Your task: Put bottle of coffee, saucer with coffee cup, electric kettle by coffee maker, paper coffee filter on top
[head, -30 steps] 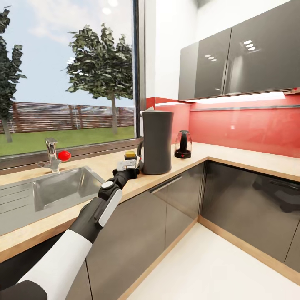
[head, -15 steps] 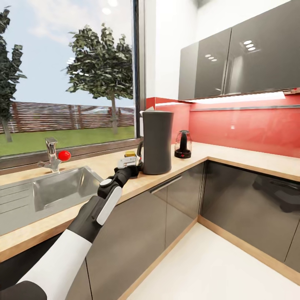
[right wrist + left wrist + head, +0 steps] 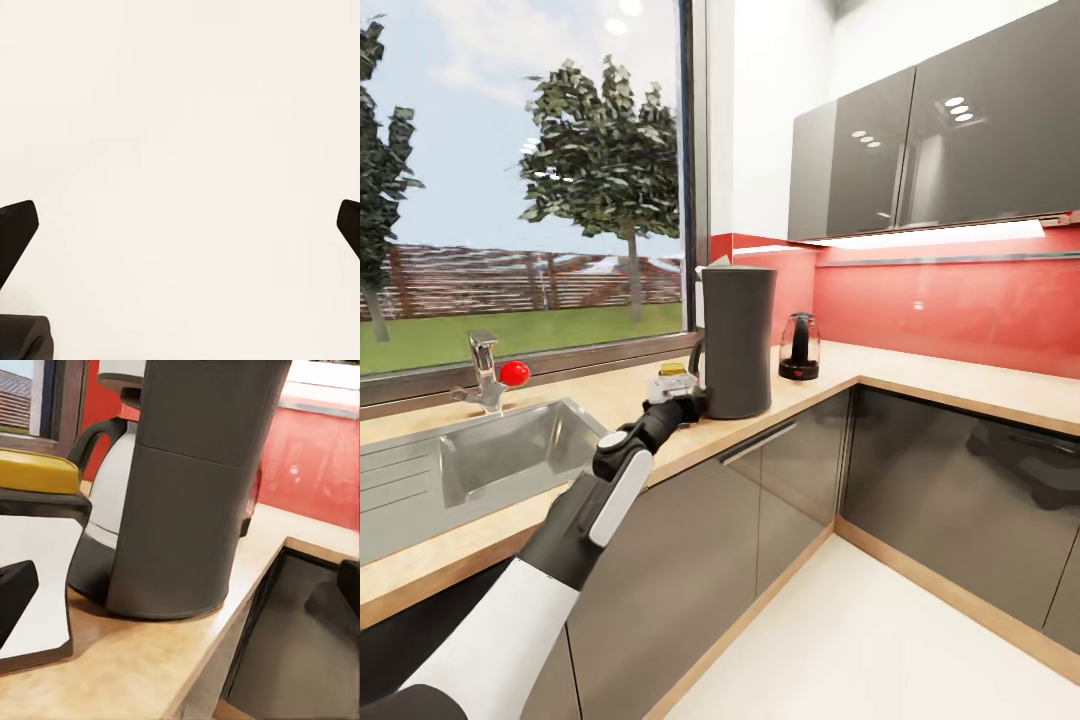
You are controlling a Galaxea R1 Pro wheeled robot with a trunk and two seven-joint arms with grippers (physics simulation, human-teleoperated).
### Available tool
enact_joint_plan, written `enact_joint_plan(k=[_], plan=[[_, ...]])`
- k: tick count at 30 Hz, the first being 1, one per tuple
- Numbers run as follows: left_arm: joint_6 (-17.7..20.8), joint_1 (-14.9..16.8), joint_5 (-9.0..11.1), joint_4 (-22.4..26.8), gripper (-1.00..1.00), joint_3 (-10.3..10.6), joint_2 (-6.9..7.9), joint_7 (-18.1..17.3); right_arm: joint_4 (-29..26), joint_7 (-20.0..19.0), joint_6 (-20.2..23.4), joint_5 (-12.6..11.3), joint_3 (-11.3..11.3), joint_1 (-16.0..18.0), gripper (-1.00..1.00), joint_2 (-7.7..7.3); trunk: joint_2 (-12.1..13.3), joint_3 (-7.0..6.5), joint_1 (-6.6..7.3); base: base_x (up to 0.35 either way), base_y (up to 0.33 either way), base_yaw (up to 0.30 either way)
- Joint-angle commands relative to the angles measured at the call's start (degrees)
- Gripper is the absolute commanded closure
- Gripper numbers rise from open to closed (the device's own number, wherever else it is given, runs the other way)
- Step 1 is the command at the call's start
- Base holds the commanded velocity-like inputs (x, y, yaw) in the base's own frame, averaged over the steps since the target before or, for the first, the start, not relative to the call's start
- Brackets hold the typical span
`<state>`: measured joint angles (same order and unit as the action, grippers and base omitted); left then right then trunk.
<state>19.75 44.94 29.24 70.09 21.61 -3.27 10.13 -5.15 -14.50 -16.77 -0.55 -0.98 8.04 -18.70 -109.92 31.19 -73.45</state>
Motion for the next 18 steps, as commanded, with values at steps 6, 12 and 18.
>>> enact_joint_plan(k=[6, 12, 18], plan=[[0.2, -2.4, 0.7, 2.6, -1.00, 0.1, -0.04, -5.6, 0.1, -0.2, -0.2, -0.1, -0.1, 0.0, -1.00, -0.02, 0.0, 0.07, 0.01, 0.000, 0.000, 0.000], [0.2, -6.1, 1.0, 6.1, -1.00, 1.1, 0.05, -17.8, 0.1, -0.2, -0.2, -0.1, -0.1, 0.0, -1.00, -0.02, 0.0, 0.07, 0.01, 0.000, 0.000, 0.000], [0.2, -6.9, 1.0, 6.3, -1.00, 5.3, 0.27, -29.9, 0.1, -0.2, -0.2, -0.1, -0.1, 0.0, -1.00, -0.02, 0.0, 0.07, 0.01, 0.000, 0.000, 0.000]])
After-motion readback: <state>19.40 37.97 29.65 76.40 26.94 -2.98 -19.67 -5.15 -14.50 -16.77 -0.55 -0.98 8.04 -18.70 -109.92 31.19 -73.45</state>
